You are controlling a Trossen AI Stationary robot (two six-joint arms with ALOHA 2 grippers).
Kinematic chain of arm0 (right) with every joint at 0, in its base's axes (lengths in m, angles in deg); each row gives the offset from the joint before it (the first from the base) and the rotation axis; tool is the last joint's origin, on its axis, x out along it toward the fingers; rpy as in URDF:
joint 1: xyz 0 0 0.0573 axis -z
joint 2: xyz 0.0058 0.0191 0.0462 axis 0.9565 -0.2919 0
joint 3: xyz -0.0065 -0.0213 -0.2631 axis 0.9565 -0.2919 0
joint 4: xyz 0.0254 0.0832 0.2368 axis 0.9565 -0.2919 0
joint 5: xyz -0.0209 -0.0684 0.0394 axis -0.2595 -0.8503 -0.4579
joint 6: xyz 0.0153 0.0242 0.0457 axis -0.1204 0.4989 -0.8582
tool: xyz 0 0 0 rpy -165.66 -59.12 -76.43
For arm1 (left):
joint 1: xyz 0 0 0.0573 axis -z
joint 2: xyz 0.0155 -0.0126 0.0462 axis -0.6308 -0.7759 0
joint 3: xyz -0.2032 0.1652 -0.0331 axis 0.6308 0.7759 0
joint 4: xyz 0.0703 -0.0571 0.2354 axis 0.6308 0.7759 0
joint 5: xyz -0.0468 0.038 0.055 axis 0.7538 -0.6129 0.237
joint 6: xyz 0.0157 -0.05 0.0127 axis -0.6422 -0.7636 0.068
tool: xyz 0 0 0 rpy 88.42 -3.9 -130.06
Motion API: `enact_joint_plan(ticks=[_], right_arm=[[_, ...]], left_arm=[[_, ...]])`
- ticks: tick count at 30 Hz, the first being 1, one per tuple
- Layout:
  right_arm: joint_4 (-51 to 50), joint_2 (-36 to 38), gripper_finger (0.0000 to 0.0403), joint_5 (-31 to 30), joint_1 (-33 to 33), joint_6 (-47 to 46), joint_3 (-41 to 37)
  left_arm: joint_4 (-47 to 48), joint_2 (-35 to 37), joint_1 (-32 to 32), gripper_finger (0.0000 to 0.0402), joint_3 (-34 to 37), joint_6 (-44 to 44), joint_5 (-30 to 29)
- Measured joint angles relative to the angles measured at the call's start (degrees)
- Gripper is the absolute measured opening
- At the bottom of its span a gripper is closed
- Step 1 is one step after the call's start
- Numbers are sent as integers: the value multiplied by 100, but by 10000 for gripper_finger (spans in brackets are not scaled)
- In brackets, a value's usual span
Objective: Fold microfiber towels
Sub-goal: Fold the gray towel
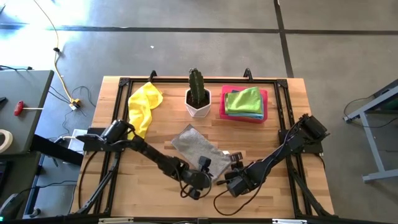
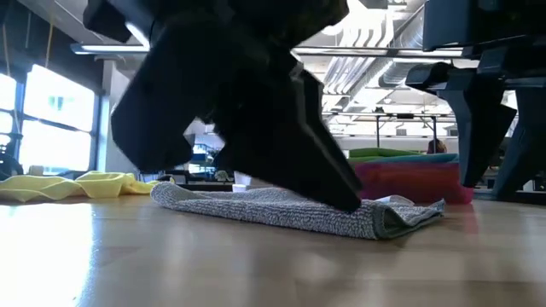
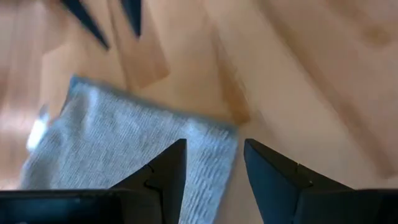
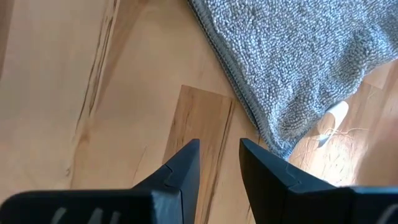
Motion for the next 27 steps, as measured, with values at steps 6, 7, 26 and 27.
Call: enact_joint_plan(ticks=[6,7,26,27], right_arm=[[42,0,105,14,0,-13,-4],[64,0,105,14,0,-11,-4],[1331,-2,105,-542,-74,298,-4],[1501,-2,105,-549,-93,349,-4]], left_arm=[[-329,-286,-85,152,-5,42,97],[-321,-282,-95,152,-9,42,16],[164,-24,-160,12,3,-608,200],[150,40,-160,7,0,-652,124]])
